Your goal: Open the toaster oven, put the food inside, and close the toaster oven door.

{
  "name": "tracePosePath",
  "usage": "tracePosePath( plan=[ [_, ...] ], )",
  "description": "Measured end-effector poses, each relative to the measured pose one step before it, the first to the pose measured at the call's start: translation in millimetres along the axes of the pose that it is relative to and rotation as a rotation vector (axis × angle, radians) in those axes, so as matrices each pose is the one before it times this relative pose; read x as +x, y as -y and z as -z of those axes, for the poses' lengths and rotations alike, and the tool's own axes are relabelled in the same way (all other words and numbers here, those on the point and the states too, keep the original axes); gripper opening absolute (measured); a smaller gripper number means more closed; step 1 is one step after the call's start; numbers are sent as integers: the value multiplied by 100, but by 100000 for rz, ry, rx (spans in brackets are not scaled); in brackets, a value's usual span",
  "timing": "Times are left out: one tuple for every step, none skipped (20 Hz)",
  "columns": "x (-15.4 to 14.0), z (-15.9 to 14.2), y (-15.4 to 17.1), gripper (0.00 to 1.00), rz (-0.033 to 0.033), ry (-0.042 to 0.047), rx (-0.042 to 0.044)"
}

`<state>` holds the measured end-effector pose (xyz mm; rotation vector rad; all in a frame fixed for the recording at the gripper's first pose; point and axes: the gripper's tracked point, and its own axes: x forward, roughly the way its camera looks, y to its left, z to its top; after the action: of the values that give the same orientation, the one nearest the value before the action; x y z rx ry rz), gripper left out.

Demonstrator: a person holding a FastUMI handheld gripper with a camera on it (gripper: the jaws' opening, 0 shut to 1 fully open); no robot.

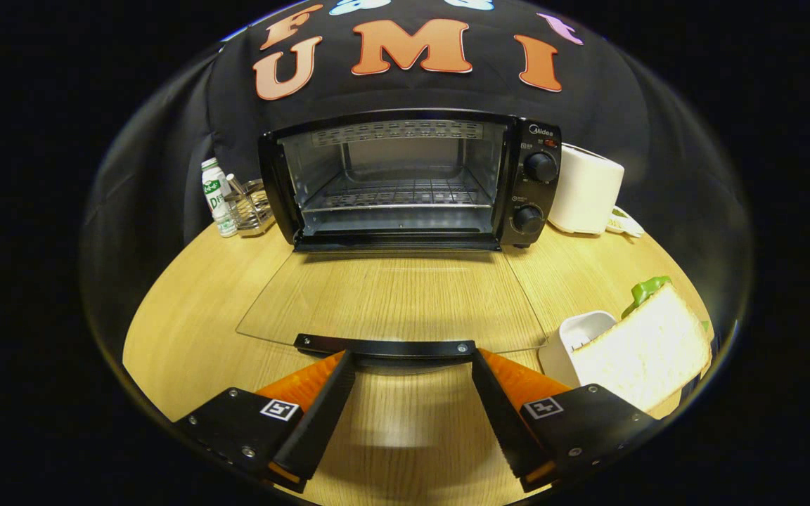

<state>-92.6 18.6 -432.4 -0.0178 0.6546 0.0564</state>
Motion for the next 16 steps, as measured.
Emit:
tracePosePath(
  plan=[
    [-609, -381, 83, 100, -1835, -66, 906],
    [-633, -227, 96, 100, -2199, -797, 294],
    [-623, 114, 51, 100, -2721, -1785, -382],
    [-763, 233, 65, 100, -3562, -2642, -931],
    [-914, 488, -157, 100, -4683, -3663, -1446],
    [-1021, 473, -83, 99, -4491, -3982, -2002],
    [-1189, 580, 273, 99, -3692, -4371, -2526],
    [-1230, 537, 551, 99, -2321, -4381, -2185],
    [-1181, 583, 754, 99, -1428, -4113, -1984],
    [-1303, 370, 965, 99, -1133, -3786, -1205],
    [-1264, 65, 884, 98, -795, -2140, -806],
    [-1098, 54, 976, 98, -189, -2025, -1026],
    [-1020, 98, 1359, 98, 1218, -2065, -1379],
    [-885, 179, 1381, 98, 1426, -2205, -1314],
    [-867, 43, 1254, 98, 923, -1968, -407],
    [-747, 166, 1013, 98, 25, -1809, 155]
  ],
)
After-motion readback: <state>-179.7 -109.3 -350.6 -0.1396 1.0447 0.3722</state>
